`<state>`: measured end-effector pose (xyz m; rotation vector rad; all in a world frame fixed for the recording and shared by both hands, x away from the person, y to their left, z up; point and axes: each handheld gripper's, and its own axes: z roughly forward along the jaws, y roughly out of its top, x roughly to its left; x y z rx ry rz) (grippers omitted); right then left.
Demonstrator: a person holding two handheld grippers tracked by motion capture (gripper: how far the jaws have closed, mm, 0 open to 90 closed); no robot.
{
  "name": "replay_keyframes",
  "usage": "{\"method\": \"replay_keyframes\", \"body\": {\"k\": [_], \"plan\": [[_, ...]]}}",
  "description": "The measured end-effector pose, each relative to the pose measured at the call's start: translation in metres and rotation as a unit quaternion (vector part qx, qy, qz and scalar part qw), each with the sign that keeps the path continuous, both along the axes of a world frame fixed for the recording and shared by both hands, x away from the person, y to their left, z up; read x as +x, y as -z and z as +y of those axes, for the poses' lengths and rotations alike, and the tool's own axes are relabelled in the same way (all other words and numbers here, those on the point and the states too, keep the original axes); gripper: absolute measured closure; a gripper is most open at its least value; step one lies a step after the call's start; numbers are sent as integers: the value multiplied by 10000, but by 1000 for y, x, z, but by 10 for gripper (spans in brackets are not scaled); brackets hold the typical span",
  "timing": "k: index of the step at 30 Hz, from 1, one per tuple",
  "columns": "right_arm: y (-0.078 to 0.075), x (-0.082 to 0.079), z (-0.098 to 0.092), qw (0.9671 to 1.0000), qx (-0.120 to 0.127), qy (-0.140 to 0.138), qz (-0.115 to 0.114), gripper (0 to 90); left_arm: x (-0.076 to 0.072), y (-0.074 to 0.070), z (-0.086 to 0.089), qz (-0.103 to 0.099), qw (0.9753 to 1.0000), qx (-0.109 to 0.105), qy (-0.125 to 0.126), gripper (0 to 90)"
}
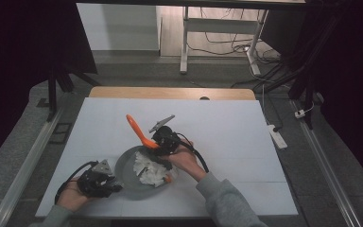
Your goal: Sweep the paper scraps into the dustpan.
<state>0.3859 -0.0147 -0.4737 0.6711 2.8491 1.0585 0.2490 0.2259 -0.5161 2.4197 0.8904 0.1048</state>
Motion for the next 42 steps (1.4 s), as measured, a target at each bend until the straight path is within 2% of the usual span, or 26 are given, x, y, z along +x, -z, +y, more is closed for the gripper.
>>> {"method": "replay_keyframes", "body": {"k": [6, 14, 18, 23, 25, 32, 39, 42], "plan": [[-9, 4, -11, 9995, 127, 234, -144, 705, 0, 0, 0, 3, 10000, -2, 1, 618], [-23, 10, -29, 9968, 334, 528, -497, 704, 0, 0, 0, -9, 10000, 0, -8, 618], [-29, 16, -41, 9942, 442, 754, -623, 705, 0, 0, 0, -12, 10000, -2, -7, 618], [-34, 25, -59, 9892, 625, 1129, -700, 704, 0, 0, 0, -13, 10000, -1, -10, 618], [-35, 27, -65, 9885, 577, 1221, -683, 704, -1, 0, 0, -12, 10000, -1, -12, 618], [-28, 32, -87, 9866, 112, 1472, -696, 704, -1, 0, 1, -13, 10000, 13, 0, 618], [-17, 35, -108, 9836, -80, 1680, -654, 704, -1, 0, 0, -15, 10000, 9, -7, 618], [-11, 37, -113, 9820, -81, 1776, -637, 704, 0, 0, 0, -13, 10000, 4, -9, 618]]}}
